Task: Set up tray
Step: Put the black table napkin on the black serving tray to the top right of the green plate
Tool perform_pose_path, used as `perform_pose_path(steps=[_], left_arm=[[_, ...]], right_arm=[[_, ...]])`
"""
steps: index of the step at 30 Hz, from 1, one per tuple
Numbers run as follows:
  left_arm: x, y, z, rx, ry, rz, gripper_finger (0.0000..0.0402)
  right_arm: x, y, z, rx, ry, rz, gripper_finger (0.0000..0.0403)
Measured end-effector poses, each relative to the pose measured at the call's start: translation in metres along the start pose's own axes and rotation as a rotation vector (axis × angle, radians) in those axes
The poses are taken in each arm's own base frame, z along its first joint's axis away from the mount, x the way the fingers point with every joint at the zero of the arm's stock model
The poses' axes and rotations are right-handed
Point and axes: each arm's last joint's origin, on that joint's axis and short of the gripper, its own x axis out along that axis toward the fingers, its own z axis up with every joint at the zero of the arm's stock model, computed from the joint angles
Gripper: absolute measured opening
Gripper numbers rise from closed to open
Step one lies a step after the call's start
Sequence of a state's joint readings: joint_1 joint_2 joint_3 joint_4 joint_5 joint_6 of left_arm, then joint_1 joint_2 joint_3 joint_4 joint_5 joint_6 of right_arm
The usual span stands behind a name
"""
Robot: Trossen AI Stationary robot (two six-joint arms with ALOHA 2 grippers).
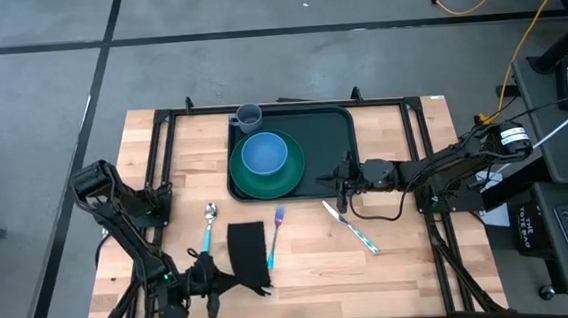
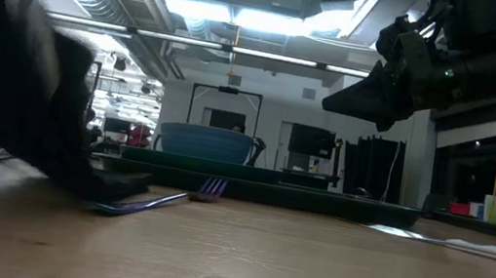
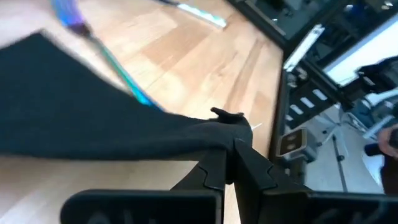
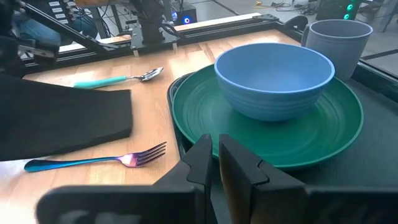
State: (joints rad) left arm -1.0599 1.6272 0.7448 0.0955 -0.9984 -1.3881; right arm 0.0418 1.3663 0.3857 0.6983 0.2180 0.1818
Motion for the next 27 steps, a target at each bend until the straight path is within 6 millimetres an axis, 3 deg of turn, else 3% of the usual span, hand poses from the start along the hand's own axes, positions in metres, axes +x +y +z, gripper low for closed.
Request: perform_pose_path(steps=[9, 22, 27], left_arm=[[-0.006, -0.012, 0.024, 0.107, -0.099, -0.032, 0.0003], [0.01, -0.013, 0.072, 0.203, -0.108, -0.015, 0.0003], [0.01, -0.013, 0.091, 0.238, -0.113, -0.029, 0.0003]], right_arm=[[0.0, 0.0, 0.002, 0.004, -0.018, 0.004, 0.0036], [0.0, 0.002, 0.007, 0.003, -0.072, 0.023, 0.0036], [-0.002, 0.012, 0.007, -0.138, -0.073, 0.089, 0.0036]])
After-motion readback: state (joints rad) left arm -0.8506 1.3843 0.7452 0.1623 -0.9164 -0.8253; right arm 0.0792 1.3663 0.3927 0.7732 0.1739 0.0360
